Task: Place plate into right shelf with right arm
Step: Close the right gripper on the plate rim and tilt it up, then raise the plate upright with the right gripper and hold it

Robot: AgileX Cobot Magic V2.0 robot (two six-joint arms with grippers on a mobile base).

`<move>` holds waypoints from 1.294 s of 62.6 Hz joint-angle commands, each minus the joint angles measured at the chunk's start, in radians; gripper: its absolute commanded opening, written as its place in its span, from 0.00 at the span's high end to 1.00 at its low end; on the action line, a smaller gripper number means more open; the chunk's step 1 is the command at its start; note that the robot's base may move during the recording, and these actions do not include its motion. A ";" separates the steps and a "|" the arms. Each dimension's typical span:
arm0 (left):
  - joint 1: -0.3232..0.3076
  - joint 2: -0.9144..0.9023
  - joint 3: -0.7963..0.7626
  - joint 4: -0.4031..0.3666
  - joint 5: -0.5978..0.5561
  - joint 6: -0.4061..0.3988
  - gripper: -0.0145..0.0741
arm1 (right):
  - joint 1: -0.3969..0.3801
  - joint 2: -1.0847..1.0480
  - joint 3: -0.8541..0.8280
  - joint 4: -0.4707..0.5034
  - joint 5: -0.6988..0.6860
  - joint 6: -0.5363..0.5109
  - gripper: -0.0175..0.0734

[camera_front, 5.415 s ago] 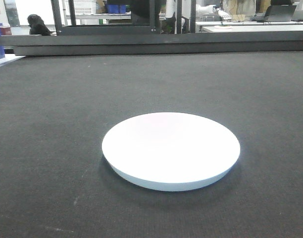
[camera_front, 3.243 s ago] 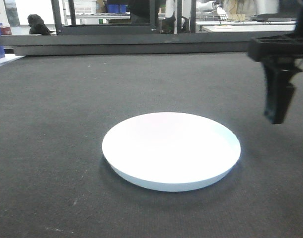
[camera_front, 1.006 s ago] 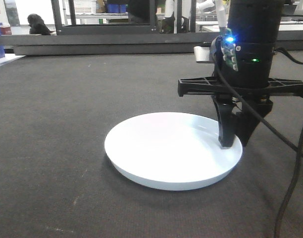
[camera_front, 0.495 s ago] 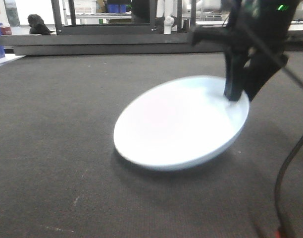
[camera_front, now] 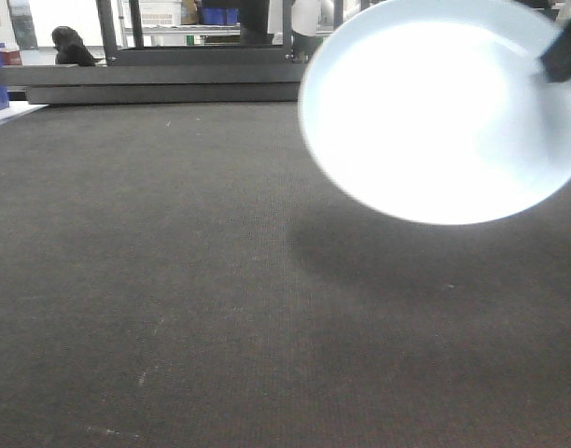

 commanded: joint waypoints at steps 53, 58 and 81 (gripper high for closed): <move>-0.002 -0.010 0.010 -0.008 -0.090 -0.007 0.98 | -0.181 -0.742 0.420 -0.117 -0.451 0.049 0.74; -0.002 -0.010 0.010 -0.008 -0.090 -0.007 0.98 | -0.181 -0.768 0.420 -0.117 -0.431 0.049 0.74; -0.002 -0.010 0.010 -0.008 -0.090 -0.007 0.98 | -0.181 -0.797 0.420 -0.117 -0.401 0.049 0.74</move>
